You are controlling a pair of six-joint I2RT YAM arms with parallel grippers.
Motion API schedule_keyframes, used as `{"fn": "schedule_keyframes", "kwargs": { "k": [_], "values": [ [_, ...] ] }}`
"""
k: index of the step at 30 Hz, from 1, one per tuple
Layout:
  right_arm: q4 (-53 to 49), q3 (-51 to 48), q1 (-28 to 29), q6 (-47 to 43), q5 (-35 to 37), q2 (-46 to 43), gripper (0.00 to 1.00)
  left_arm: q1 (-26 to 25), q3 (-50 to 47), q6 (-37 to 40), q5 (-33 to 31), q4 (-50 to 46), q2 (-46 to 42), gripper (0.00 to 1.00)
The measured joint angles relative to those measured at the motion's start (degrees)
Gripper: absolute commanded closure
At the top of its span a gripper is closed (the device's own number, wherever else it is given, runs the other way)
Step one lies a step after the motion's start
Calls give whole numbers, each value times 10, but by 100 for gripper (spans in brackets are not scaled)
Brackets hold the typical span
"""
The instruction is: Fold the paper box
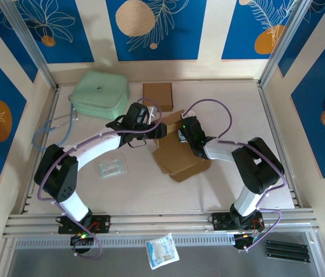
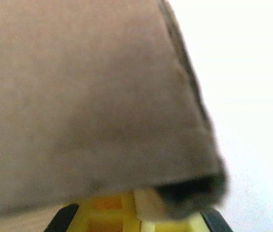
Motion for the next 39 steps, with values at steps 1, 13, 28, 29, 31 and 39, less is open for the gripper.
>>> {"fn": "schedule_keyframes", "kwargs": {
  "k": [1,13,28,29,31,39],
  "values": [
    [-3,0,1,-8,-4,-3,100,0,-7,0,0,2,-7,20],
    [-198,100,-29,-214,-92,-189,100,-3,-110,56,-117,17,-320,9],
    [-381,215,105,-852,38,-66,100,-3,-173,120,-277,-28,-443,8],
    [-370,202,109,-856,44,-50,100,-3,-175,119,-277,-28,-441,8],
    [-354,184,124,-856,53,-16,100,-3,-180,118,-277,-27,-437,8],
    [-306,144,202,-810,72,68,83,-3,-186,115,-274,-25,-406,7]
  ]
}}
